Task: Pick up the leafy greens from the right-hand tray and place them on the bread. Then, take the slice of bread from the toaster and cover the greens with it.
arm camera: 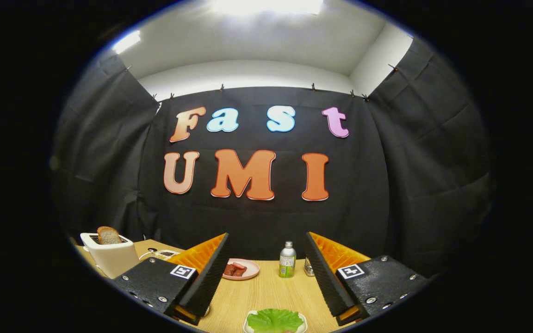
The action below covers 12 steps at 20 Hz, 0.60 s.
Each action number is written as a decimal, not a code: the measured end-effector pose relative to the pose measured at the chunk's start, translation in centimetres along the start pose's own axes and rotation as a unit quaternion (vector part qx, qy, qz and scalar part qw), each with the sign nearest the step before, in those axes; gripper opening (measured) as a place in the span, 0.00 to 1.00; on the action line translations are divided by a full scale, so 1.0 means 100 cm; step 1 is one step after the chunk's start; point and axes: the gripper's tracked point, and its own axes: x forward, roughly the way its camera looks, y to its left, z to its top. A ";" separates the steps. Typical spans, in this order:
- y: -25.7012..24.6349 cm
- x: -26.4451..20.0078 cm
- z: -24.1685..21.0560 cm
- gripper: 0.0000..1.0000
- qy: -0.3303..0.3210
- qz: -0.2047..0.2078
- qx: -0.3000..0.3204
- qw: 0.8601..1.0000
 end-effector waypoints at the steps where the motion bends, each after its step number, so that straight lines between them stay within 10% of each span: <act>1: -0.002 0.001 -0.002 0.96 0.011 0.002 0.003 1.000; 12: -0.020 0.014 -0.063 0.96 0.201 0.040 -0.020 0.979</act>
